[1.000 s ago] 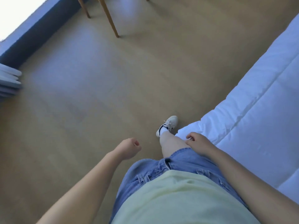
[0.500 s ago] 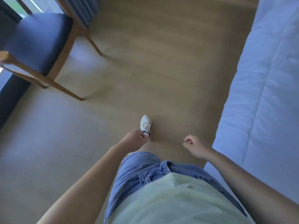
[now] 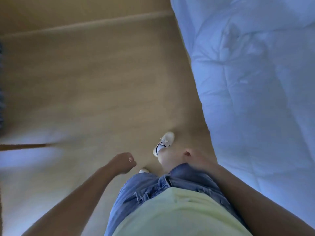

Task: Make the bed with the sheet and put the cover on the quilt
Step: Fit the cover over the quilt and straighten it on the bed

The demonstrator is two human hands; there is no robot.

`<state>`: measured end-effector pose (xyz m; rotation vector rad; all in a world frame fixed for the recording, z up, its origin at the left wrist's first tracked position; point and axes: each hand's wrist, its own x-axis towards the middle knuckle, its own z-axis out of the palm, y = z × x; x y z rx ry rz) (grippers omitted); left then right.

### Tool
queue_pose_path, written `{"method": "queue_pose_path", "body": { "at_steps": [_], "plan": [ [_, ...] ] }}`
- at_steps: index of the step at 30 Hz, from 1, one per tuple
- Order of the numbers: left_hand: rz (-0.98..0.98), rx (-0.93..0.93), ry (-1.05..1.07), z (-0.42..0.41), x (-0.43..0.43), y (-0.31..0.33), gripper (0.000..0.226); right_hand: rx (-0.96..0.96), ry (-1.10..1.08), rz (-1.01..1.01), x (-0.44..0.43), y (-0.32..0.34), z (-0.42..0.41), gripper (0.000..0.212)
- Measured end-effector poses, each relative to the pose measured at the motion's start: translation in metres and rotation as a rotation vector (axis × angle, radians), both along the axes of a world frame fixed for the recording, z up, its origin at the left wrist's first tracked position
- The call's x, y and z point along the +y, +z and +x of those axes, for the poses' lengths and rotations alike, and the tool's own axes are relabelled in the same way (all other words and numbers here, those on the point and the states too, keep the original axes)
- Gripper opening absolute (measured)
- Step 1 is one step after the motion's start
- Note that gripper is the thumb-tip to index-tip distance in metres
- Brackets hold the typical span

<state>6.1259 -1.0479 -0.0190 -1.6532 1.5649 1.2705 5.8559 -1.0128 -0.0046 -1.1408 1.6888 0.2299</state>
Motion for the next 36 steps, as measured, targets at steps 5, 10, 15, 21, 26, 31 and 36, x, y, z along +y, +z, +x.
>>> {"method": "queue_pose_path", "body": {
  "at_steps": [5, 10, 15, 21, 26, 31, 36],
  "plan": [
    [0.025, 0.004, -0.153, -0.035, -0.142, -0.009, 0.019, 0.064, -0.052, -0.027, -0.121, -0.012, -0.04, 0.027],
    [-0.003, 0.0, -0.196, -0.079, -0.303, 0.005, 0.017, 0.009, -0.151, -0.107, -0.278, 0.01, -0.085, 0.034],
    [-0.08, 0.094, -0.097, -0.126, -0.445, 0.019, 0.012, -0.023, -0.152, -0.072, -0.389, 0.016, -0.11, 0.03],
    [-0.012, 0.209, -0.125, -0.187, -0.608, 0.006, 0.014, -0.013, -0.308, -0.116, -0.527, 0.005, -0.127, 0.021],
    [-0.065, 0.235, -0.397, -0.251, -0.754, 0.019, 0.013, 0.038, -0.5, -0.191, -0.64, 0.017, -0.15, 0.028],
    [-0.19, 0.248, -0.672, -0.358, -0.871, 0.038, 0.018, 0.027, -0.749, -0.294, -0.743, 0.021, -0.204, 0.024],
    [-0.337, 0.244, -0.861, -0.477, -0.943, 0.011, 0.035, 0.059, -0.885, -0.364, -0.83, -0.009, -0.282, 0.031]
  ]
}}
